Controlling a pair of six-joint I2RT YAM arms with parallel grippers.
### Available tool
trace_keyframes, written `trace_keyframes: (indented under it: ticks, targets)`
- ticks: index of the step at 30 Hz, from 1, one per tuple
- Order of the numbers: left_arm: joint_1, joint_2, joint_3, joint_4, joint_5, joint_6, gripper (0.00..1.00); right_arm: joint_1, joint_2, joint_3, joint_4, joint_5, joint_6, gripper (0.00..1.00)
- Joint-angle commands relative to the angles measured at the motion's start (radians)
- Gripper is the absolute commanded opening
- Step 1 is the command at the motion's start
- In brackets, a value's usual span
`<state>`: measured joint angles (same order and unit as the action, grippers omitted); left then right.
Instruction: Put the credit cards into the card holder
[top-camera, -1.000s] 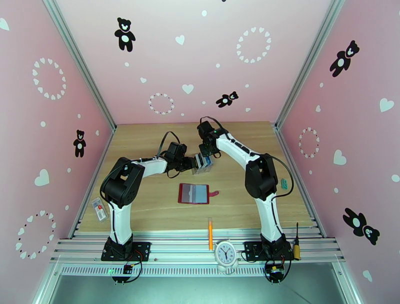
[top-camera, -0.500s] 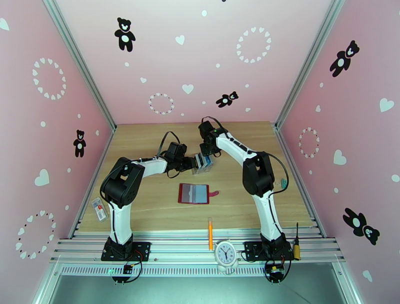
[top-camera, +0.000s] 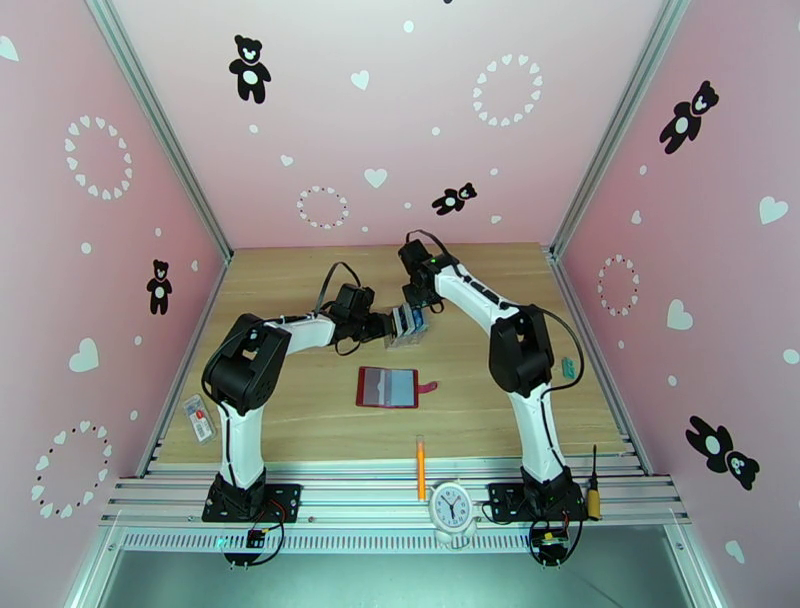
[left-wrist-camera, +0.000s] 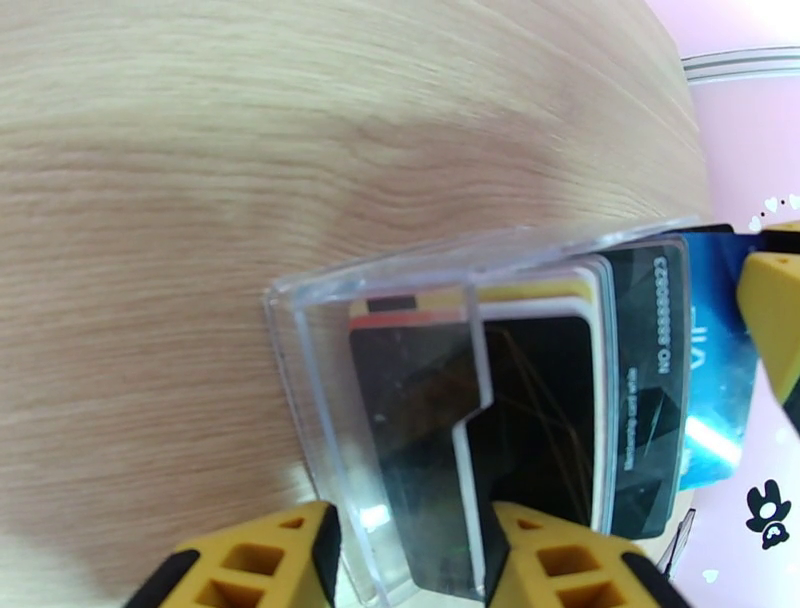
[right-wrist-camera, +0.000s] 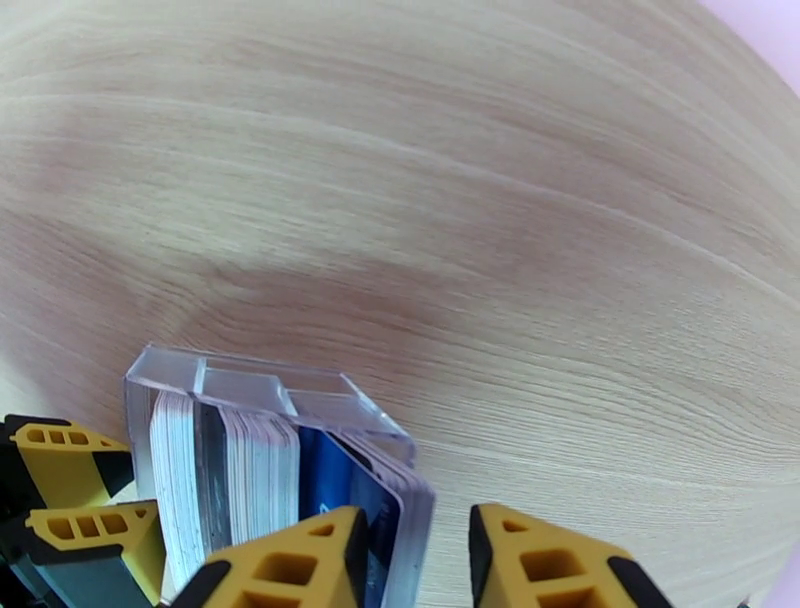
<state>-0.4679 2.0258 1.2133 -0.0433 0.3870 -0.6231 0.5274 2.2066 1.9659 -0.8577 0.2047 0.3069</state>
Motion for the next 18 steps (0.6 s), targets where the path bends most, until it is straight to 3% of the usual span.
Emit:
trace_keyframes:
  ticks: [1,18]
  targets:
    - [0.002,0.048,-0.01,-0.067,-0.008,-0.01,0.44,-0.014,-0.05,-0.026,-0.02,0.043,0.011,0.33]
    - [0.002,0.054,-0.004,-0.068,-0.004,-0.01,0.44,-0.004,-0.083,-0.05,-0.003,-0.031,0.021,0.04]
